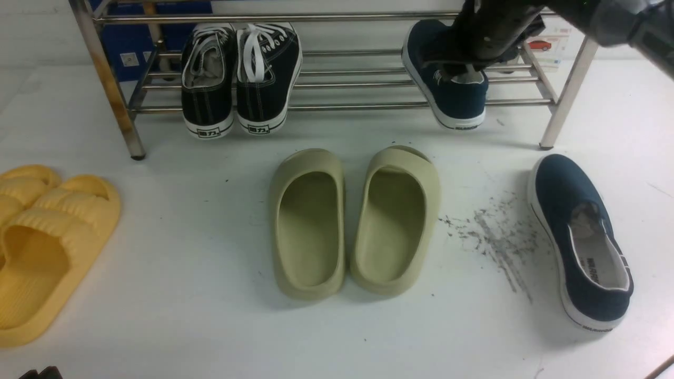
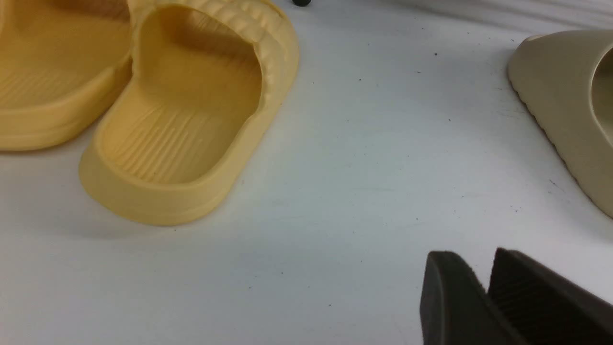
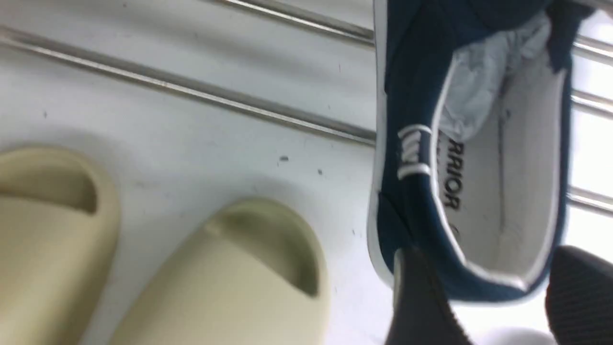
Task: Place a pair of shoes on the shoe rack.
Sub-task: Use the right arm to put a shoe into the shoe rack
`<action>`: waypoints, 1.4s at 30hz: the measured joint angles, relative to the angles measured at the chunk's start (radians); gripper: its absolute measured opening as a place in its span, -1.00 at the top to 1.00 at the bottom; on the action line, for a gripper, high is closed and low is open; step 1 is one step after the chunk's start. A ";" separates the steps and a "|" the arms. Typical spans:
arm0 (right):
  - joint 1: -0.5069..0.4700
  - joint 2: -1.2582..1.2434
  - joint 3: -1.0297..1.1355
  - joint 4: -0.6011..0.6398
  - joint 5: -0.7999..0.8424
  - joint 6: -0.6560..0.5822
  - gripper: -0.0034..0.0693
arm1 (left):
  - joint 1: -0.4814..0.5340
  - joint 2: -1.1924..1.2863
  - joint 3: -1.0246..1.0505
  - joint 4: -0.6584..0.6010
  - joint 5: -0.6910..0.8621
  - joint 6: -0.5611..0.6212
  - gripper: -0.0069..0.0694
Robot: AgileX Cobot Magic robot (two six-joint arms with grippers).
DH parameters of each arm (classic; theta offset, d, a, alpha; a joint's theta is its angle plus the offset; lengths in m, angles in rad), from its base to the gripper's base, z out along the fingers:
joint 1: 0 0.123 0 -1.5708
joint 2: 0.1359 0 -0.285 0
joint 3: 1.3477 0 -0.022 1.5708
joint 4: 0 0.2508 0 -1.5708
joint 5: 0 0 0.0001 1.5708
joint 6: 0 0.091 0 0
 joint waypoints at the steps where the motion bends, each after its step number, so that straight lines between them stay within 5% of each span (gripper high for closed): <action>1: 0.000 -0.009 0.000 0.002 0.019 -0.013 -0.10 | 0.000 0.000 0.000 0.000 0.000 0.000 0.44; 7: 0.000 -0.015 0.000 -0.008 0.136 -0.072 0.32 | 0.000 0.000 0.000 0.000 0.000 0.000 0.42; 12: -0.001 0.016 0.000 -0.024 0.184 -0.126 0.89 | 0.000 0.000 0.000 0.000 0.000 0.000 0.42; 42: -0.019 0.174 0.001 -0.020 -0.022 -0.046 0.91 | 0.000 0.000 0.000 -0.001 0.000 0.000 0.39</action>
